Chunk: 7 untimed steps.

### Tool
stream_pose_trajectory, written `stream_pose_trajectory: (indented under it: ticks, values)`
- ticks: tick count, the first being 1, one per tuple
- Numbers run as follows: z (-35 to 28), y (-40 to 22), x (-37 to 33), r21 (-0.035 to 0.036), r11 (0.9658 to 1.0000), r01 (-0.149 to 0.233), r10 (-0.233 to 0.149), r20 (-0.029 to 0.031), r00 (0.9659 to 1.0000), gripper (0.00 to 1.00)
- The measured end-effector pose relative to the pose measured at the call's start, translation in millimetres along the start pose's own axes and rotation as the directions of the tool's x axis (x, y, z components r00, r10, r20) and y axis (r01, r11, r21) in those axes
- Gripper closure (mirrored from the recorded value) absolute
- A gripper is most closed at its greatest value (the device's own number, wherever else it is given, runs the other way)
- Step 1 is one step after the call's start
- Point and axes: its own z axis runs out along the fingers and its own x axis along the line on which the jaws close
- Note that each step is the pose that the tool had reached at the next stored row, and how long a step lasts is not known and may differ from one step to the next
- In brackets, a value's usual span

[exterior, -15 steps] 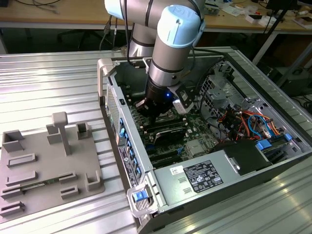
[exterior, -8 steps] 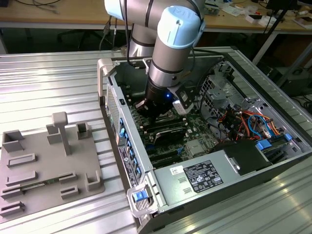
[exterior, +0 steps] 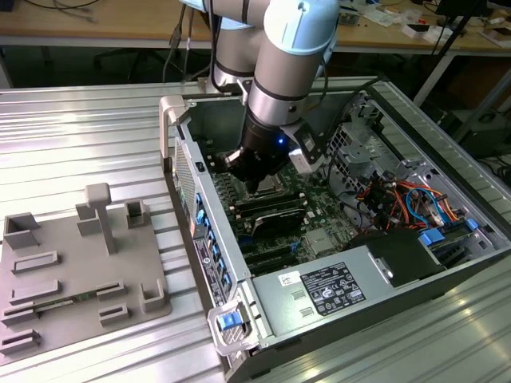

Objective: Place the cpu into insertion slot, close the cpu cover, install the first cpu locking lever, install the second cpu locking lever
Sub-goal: 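Install the second cpu locking lever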

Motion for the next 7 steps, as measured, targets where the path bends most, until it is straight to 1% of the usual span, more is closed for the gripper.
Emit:
stream_pose_trajectory:
  ticks: [1,2,7]
  values:
    - [-2.2,0.2,-0.1,-0.0001,1.0,0.0,0.0,0.0001,1.0,0.89]
    - [-3.0,0.3,-0.1,-0.0002,1.0,0.0,0.0,0.0001,1.0,0.89]
    - [-3.7,0.4,-0.1,-0.0001,1.0,0.0,0.0,0.0001,1.0,0.89]
